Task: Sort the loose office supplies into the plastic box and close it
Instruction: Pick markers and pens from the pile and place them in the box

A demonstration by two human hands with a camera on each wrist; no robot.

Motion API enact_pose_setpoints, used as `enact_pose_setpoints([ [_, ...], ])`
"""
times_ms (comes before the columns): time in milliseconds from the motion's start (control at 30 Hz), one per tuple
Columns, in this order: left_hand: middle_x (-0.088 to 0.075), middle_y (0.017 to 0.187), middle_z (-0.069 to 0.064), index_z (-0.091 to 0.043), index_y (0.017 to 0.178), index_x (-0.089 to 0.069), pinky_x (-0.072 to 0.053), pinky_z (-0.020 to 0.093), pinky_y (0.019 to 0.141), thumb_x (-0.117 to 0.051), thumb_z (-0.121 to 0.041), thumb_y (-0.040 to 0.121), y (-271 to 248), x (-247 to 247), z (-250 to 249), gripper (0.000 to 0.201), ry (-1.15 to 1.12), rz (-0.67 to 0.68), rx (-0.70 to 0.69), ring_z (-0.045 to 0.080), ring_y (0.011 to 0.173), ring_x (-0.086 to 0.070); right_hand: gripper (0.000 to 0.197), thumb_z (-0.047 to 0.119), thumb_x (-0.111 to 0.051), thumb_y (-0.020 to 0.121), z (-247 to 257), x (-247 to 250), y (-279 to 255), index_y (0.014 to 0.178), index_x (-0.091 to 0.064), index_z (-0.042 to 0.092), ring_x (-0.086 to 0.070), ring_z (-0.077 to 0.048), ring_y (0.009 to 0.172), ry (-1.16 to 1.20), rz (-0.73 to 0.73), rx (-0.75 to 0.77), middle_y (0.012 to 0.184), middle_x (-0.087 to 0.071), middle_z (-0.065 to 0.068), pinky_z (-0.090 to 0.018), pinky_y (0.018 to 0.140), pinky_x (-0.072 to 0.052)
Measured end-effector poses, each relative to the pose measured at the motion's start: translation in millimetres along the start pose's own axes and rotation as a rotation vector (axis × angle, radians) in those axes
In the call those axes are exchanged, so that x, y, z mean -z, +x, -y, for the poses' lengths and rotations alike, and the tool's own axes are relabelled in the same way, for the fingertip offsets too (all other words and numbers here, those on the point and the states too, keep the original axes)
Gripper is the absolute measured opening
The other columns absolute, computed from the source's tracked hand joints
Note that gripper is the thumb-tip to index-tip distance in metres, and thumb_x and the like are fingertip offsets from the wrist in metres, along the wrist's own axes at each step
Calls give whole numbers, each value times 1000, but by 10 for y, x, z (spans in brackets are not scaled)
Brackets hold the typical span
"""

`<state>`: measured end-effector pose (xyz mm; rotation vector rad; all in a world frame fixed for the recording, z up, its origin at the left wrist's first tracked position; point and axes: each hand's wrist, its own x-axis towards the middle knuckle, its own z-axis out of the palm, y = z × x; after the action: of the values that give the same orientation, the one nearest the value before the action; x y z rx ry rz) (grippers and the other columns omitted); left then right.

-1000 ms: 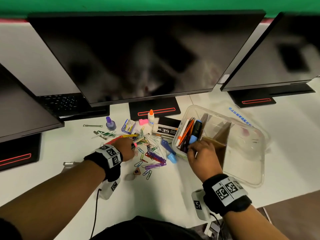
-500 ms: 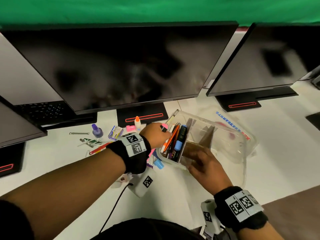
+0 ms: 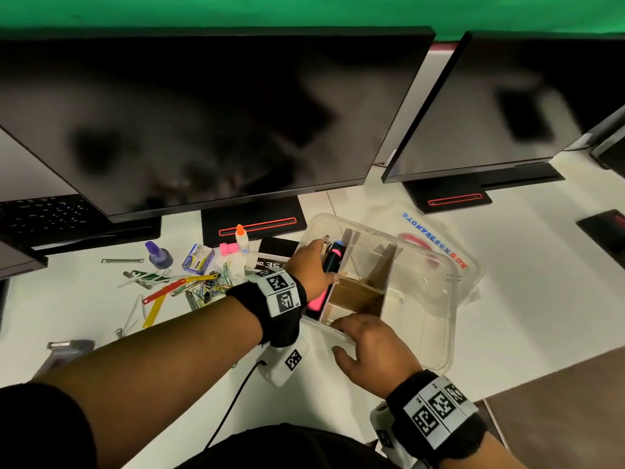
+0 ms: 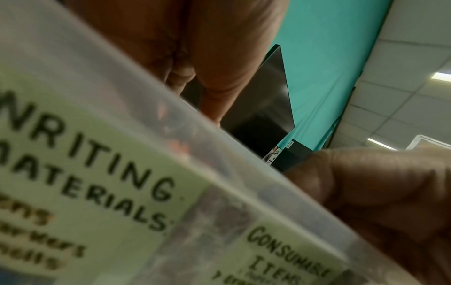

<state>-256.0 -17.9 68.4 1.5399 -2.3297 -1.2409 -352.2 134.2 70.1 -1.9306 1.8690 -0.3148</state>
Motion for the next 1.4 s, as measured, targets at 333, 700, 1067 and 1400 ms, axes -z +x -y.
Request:
enact_pose_setpoints([
  [333, -55, 126, 3, -18, 119, -59, -47, 31, 98, -58, -17, 89, -329, 180, 166, 30, 19, -3, -224, 18, 113, -56, 37, 35, -51, 77, 62, 21, 62, 108, -65, 20, -61, -18, 91, 0, 4, -27, 97, -68, 3, -23, 76, -43],
  [700, -69, 108, 1, -13, 107, -67, -42, 15, 80, -57, -10, 89, -777, 982, 1257, 20, 20, -102, -43, 13, 91, -62, 6, 10, -62, 79, 798, -145, 543, 79, -67, 12, -56, -14, 66, 125, -236, 81, 78, -66, -4, -23, 62, -45],
  [1067, -62, 119, 0, -19, 119, -60, -35, 12, 76, -58, -10, 87, -1328, 1299, 2398, 34, 228, 146, 239, 6, 89, -48, 55, 16, -55, 81, 928, -1178, 804, 135, -46, 16, -42, -29, 122, -182, 235, -146, 135, -46, -6, -32, 105, -35],
  [1400, -61, 119, -2, -22, 117, -59, -42, 21, 85, -55, -5, 84, -1547, 1354, 2733, 37, 228, 162, 275, 10, 94, -50, 52, 11, -58, 75, 1166, -1548, 1002, 127, -55, 11, -49, -32, 118, -64, 197, -102, 128, -52, -11, -34, 103, -36],
])
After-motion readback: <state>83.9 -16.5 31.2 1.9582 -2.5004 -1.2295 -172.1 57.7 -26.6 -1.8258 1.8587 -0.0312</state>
